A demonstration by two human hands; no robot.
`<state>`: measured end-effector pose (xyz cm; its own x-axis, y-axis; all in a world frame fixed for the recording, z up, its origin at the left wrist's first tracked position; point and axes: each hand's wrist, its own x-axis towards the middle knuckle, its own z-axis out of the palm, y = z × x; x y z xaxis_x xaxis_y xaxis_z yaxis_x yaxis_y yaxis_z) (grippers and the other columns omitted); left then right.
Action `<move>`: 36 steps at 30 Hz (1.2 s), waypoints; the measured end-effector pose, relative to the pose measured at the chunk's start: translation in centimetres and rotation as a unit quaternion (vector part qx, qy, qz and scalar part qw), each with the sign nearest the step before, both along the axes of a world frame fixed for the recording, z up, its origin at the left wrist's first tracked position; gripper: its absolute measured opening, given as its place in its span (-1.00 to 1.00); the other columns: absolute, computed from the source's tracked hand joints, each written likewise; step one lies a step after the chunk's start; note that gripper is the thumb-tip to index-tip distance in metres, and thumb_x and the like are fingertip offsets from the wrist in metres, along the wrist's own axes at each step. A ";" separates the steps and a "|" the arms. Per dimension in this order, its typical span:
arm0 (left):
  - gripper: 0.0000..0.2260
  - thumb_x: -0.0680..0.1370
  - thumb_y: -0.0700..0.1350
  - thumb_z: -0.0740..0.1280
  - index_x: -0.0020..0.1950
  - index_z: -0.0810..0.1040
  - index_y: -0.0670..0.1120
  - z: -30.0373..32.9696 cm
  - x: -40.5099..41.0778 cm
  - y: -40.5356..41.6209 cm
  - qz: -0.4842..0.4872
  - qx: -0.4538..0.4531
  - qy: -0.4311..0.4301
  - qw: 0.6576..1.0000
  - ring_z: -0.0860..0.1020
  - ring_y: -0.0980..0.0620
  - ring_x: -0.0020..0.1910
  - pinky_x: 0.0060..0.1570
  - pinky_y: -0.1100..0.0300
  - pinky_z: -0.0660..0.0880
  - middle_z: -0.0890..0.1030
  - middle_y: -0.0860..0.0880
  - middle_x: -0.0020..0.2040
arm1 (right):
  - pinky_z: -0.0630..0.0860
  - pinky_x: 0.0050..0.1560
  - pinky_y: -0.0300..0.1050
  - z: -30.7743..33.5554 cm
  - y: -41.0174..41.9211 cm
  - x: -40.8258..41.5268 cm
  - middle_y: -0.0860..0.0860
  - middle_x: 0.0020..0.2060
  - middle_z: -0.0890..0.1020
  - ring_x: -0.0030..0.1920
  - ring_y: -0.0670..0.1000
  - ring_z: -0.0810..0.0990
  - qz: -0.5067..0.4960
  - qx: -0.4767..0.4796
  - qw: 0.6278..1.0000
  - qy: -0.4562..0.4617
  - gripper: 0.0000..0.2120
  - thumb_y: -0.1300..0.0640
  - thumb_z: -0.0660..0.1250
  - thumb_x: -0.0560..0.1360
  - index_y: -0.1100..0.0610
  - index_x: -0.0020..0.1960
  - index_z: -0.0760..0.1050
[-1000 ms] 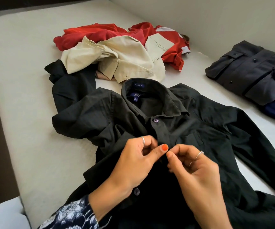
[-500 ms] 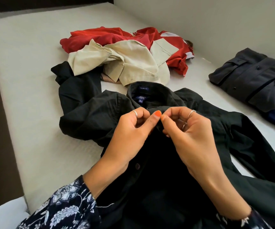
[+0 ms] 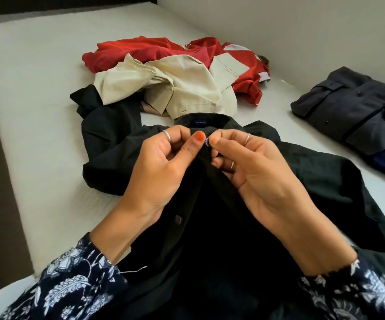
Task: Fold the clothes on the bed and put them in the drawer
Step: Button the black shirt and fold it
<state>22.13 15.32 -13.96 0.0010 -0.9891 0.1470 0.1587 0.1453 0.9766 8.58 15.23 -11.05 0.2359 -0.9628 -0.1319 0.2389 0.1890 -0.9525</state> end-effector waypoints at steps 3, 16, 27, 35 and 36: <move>-0.74 0.51 0.01 0.32 -0.14 0.58 -0.20 -0.3 -0.3 0.0 0.021 -0.013 -0.084 0.996 0.52 0.09 -0.33 -0.26 0.23 0.45 0.59 -0.10 -0.34 | 0.46 -0.27 -0.33 -1.0 0.9 -0.7 -0.07 -0.35 0.56 -0.34 -0.16 0.49 -0.027 -0.080 0.988 0.132 -0.93 0.15 0.33 0.54 0.07 -0.12 0.54; -0.87 0.55 -0.10 0.33 0.06 0.60 0.06 -0.8 -0.6 1.9 -0.059 0.026 -0.170 0.983 0.61 0.27 -0.02 0.01 0.38 0.49 0.68 0.16 -0.08 | 0.60 -0.10 -0.10 -5.0 4.3 -0.8 -0.06 -0.20 0.68 -0.17 -0.07 0.66 -0.124 -0.116 0.954 0.247 -0.91 0.23 0.32 0.54 0.07 -0.06 0.56; -0.85 0.55 -0.10 0.37 0.09 0.65 -0.08 -2.0 -1.7 3.1 0.093 -0.134 -0.329 0.930 0.61 0.29 -0.08 -0.06 0.47 0.48 0.67 0.11 -0.09 | 0.57 0.13 0.10 -2.8 1.7 -0.9 0.08 -0.16 0.71 -0.05 0.09 0.69 -0.175 0.013 0.983 0.052 -0.92 0.22 0.32 0.55 0.16 -0.06 0.60; -0.75 0.53 -0.18 0.38 0.19 0.60 0.00 -3.1 -2.0 3.7 -0.014 0.024 -0.193 0.981 0.63 0.25 -0.01 0.03 0.36 0.53 0.69 0.13 -0.02 | 0.46 0.31 0.11 -3.7 4.0 -3.1 0.10 0.02 0.69 0.14 0.09 0.62 -0.083 0.047 0.995 0.028 -0.72 0.25 0.34 0.41 0.14 0.12 0.58; -0.77 0.52 -0.20 0.40 0.13 0.61 0.05 -3.2 -2.0 3.6 -0.009 0.033 -0.187 0.982 0.64 0.24 -0.04 0.00 0.35 0.53 0.69 0.14 -0.06 | 0.48 0.28 0.03 -3.7 4.3 -3.5 0.08 0.05 0.69 0.16 0.06 0.62 -0.057 0.036 0.997 0.025 -0.65 0.25 0.34 0.38 0.13 0.16 0.56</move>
<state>20.12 18.96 -17.15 -0.0584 -0.9958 0.0698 -0.2116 0.0807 0.9740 5.10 19.56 -14.77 0.1170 -0.9705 -0.2107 0.2150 0.2319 -0.9487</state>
